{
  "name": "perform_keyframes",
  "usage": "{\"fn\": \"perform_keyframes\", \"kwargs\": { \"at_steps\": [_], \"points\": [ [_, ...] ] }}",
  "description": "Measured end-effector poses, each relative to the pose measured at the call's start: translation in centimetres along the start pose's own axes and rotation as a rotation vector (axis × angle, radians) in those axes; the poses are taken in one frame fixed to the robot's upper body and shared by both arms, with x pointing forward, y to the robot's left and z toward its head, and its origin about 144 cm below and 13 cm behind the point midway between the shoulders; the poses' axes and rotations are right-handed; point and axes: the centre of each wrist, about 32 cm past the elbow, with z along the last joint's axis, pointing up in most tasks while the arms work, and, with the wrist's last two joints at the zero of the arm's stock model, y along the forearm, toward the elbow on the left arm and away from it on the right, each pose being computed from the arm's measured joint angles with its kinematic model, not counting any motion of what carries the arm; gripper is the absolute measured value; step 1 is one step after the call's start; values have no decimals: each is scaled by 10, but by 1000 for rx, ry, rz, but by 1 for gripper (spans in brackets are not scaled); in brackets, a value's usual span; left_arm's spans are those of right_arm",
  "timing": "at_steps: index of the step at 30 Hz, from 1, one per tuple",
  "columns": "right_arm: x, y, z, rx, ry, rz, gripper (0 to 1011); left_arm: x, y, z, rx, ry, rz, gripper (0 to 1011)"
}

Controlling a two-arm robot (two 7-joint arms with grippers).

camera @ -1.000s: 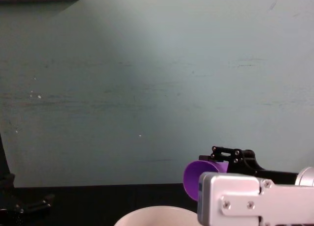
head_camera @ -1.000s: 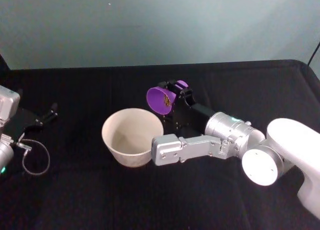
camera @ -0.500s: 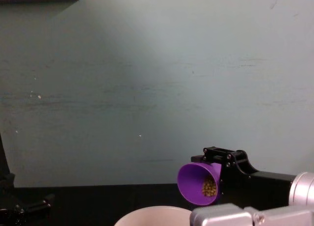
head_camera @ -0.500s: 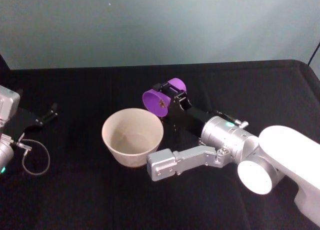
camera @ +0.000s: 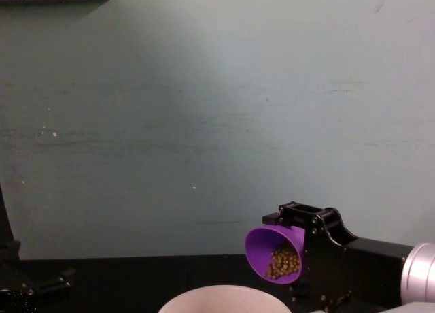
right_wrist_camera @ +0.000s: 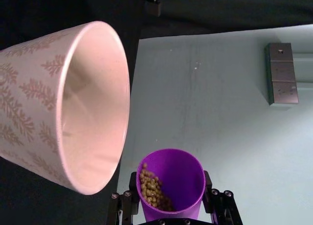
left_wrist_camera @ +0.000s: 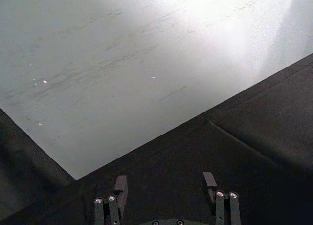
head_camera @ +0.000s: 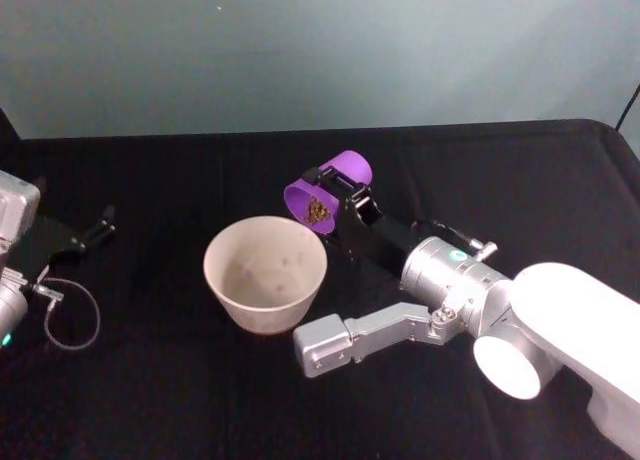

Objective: Pick up the cup and pour the mung beans from the cup into the bowl.

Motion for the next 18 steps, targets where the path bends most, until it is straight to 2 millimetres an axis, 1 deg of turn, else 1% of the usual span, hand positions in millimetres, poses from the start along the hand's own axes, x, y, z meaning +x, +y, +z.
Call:
{"fn": "perform_keyframes", "kwargs": {
  "at_steps": [18],
  "points": [
    [-4,-1,3,4,-75,-10,729,0,0,0,0,0,0,1000]
  ]
}}
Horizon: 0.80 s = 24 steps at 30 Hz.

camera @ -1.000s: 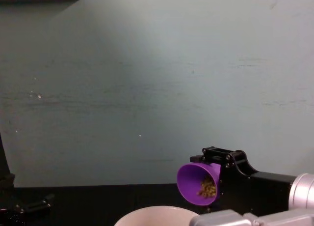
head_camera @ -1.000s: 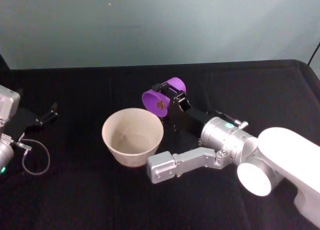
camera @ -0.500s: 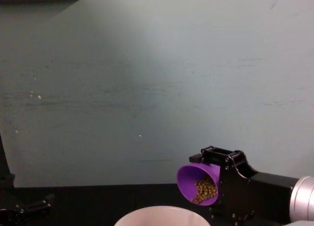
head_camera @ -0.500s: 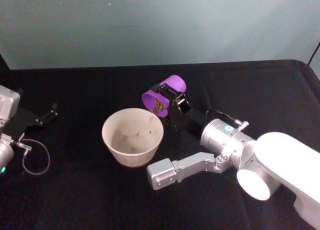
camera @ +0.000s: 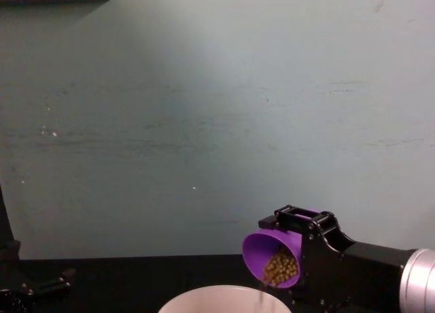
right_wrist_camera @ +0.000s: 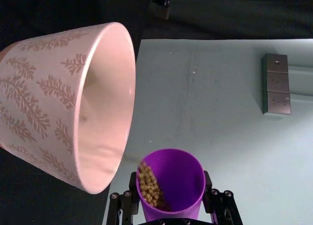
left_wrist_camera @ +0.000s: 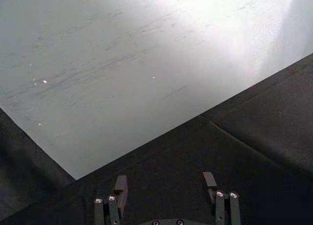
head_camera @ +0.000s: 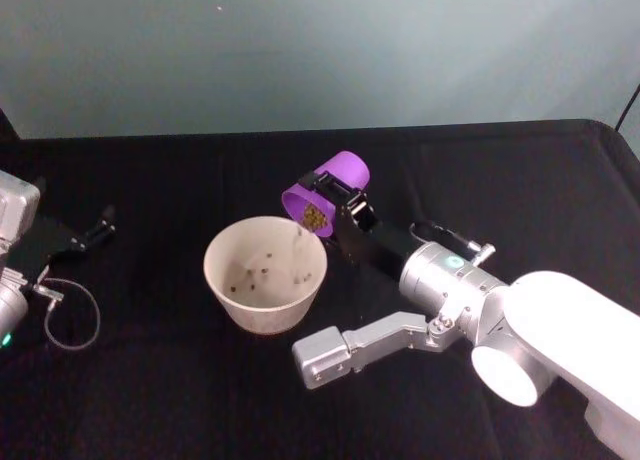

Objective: Pick up the cup and pour the mung beans from the cup into the bowl.

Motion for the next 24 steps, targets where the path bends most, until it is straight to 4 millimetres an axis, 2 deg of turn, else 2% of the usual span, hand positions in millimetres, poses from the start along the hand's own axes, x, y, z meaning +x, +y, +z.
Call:
{"fn": "perform_keyframes", "kwargs": {
  "at_steps": [24],
  "points": [
    [-1,-1,1,-7,-10,8,729,0,0,0,0,0,0,1000]
  ]
}}
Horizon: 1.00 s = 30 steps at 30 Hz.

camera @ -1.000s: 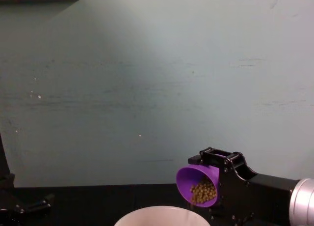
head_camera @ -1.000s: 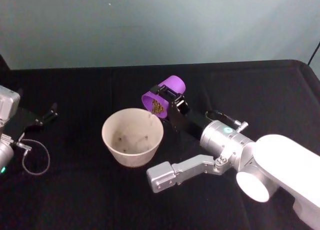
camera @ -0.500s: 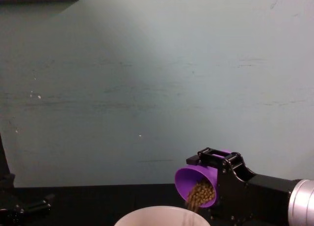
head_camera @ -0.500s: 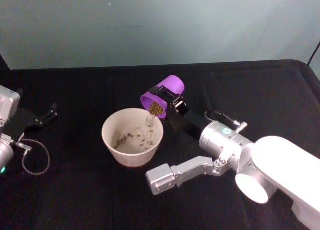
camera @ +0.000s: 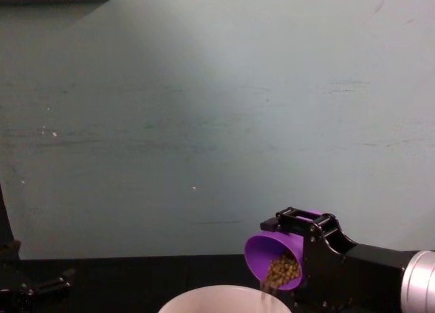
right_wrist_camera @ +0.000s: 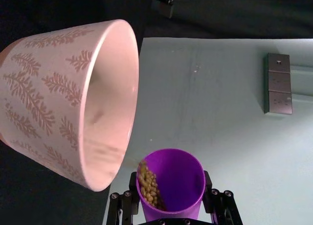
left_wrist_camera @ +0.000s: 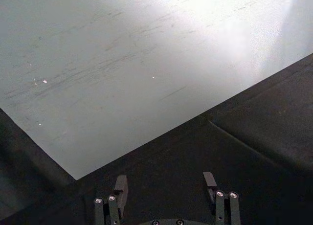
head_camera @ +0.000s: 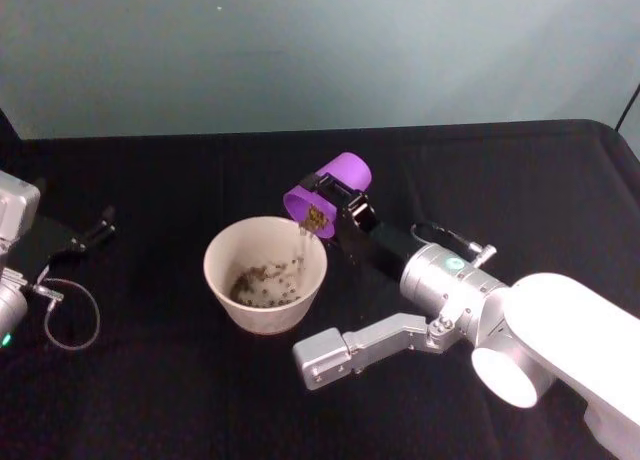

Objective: Pick up the cup and pour the mung beans from the cup into the bowl.

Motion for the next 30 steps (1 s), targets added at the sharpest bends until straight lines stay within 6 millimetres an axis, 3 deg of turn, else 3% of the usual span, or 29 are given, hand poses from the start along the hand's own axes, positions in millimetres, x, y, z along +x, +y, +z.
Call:
{"fn": "perform_keyframes", "kwargs": {
  "at_steps": [30],
  "points": [
    [0,0,0,2,-12,4,729,0,0,0,0,0,0,1000]
  ]
}}
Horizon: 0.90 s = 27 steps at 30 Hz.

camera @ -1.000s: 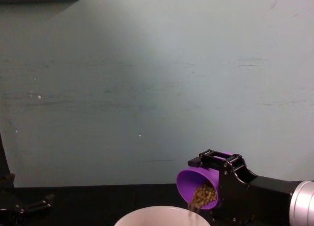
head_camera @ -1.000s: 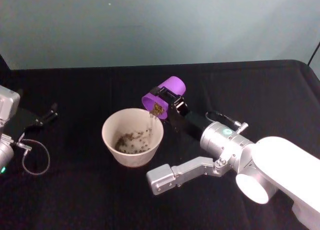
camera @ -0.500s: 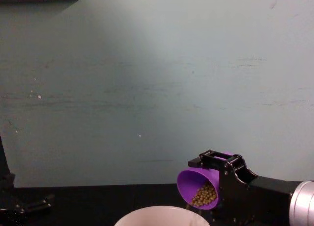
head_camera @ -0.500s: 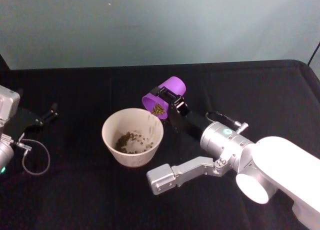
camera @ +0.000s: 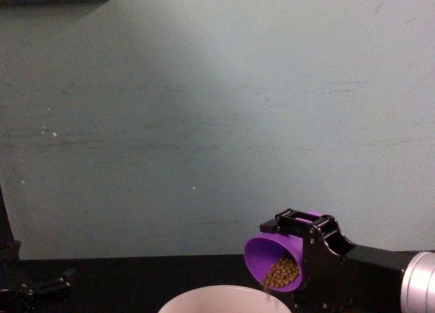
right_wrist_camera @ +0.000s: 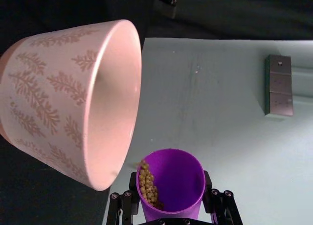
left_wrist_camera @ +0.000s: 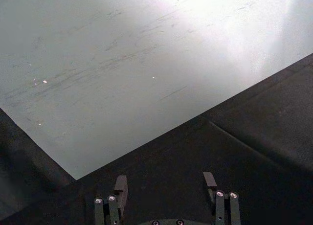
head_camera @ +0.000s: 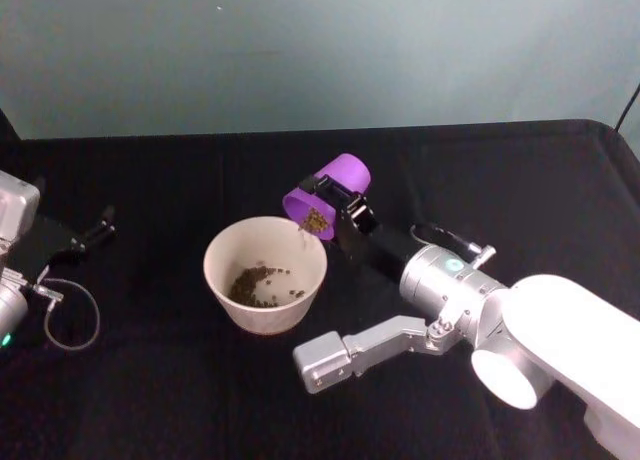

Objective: Pick up the cup and pour the mung beans from the cup into the bowl.

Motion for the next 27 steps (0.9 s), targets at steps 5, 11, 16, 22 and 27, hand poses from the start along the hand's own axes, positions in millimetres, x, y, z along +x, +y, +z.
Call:
{"fn": "perform_keyframes", "kwargs": {
  "at_steps": [5,11,16,22,27],
  "points": [
    [-1,0,2,5,-35,-9,729,0,0,0,0,0,0,1000],
    [-1,1,4,2,-64,-19,729,0,0,0,0,0,0,1000],
    [-1,2,5,1,-84,-21,729,0,0,0,0,0,0,1000],
    [-2,3,6,1,-129,-29,729,0,0,0,0,0,0,1000],
    [-4,3,8,-1,-175,-40,729,0,0,0,0,0,0,1000]
  ]
}}
